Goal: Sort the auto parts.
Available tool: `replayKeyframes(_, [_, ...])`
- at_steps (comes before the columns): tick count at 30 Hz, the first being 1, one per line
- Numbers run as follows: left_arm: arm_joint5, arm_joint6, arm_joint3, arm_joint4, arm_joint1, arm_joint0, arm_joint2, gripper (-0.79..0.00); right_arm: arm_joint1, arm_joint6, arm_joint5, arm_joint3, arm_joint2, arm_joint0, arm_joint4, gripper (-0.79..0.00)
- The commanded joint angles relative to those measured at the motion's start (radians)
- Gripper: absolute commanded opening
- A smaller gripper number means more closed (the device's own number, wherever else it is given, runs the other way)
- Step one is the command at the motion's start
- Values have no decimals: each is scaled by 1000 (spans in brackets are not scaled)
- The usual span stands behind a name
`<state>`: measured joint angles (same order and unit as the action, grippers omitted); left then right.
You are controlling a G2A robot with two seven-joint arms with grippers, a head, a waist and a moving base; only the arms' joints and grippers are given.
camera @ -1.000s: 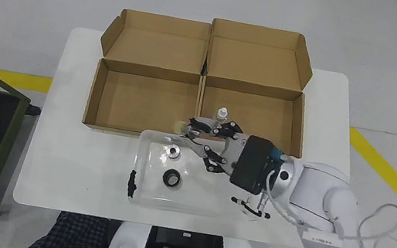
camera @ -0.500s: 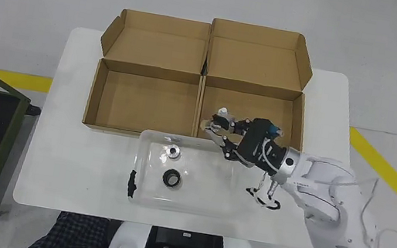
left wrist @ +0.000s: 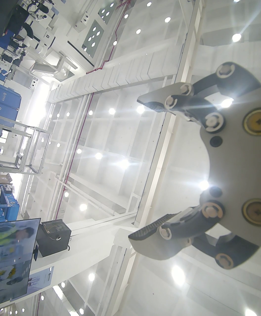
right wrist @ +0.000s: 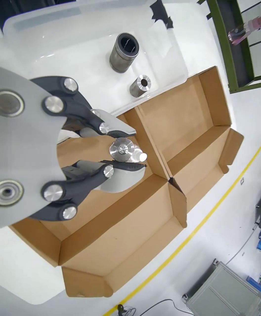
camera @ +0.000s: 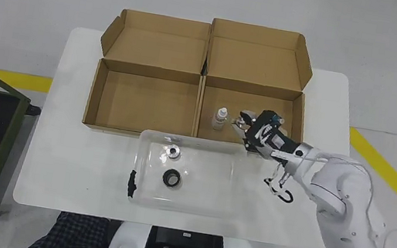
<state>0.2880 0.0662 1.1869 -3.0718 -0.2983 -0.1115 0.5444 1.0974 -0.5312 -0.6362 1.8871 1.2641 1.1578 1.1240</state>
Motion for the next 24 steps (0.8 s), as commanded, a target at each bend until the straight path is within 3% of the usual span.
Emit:
replayKeyframes(1, [0, 0, 0, 0, 0, 0, 0, 0, 1, -17, -4, -36, -15, -21, -5, -785])
replayKeyframes(14, [0, 0, 0, 0, 0, 0, 0, 0, 14, -80, 38, -213, -90, -149, 22, -785])
replayKeyframes(24, [0, 0, 0, 0, 0, 0, 0, 0, 26, -51, 33, -333, -137, -202, -37, -785])
